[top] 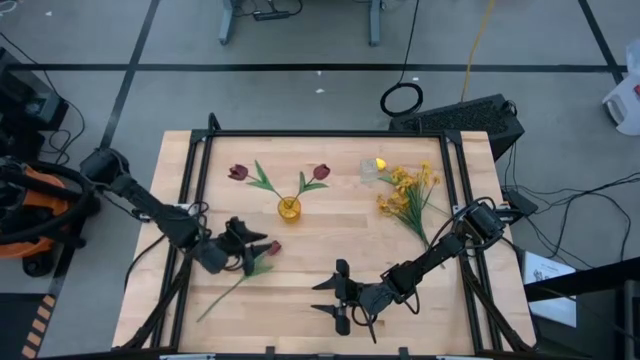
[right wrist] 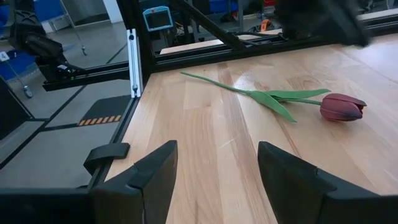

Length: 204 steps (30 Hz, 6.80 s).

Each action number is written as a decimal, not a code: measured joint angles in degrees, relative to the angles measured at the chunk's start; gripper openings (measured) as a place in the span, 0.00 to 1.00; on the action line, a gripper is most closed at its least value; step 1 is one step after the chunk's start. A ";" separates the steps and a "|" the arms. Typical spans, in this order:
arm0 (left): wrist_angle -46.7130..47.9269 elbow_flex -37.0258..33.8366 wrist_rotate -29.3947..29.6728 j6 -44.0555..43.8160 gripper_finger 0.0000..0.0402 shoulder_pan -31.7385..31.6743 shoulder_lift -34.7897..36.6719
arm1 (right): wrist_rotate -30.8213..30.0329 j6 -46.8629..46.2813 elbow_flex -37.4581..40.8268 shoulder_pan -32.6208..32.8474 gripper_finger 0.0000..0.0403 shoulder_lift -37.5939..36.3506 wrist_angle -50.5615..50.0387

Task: Sort flowers into vase by color
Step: Put the violet tulip into the yellow vase

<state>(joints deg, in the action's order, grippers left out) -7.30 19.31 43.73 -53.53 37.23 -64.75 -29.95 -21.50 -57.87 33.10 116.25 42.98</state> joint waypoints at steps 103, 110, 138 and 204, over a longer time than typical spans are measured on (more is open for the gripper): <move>48.38 35.29 6.37 -35.64 0.02 15.70 -31.61 | 0.00 -0.39 0.00 0.00 0.53 0.00 0.04; 47.43 37.09 26.21 -32.59 0.02 15.05 -28.95 | -0.02 -0.90 0.00 -0.02 0.53 0.00 0.04; -7.51 37.13 34.83 19.57 0.01 5.88 -24.83 | -2.93 13.79 0.00 -3.38 0.53 0.00 13.72; -26.00 37.16 12.30 41.94 0.33 7.37 -28.87 | 9.14 7.51 0.00 -5.62 0.00 -5.40 -0.31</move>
<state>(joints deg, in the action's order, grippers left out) -33.30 56.47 56.03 -11.60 44.60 -93.62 -20.82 -13.99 -57.87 27.49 110.85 42.68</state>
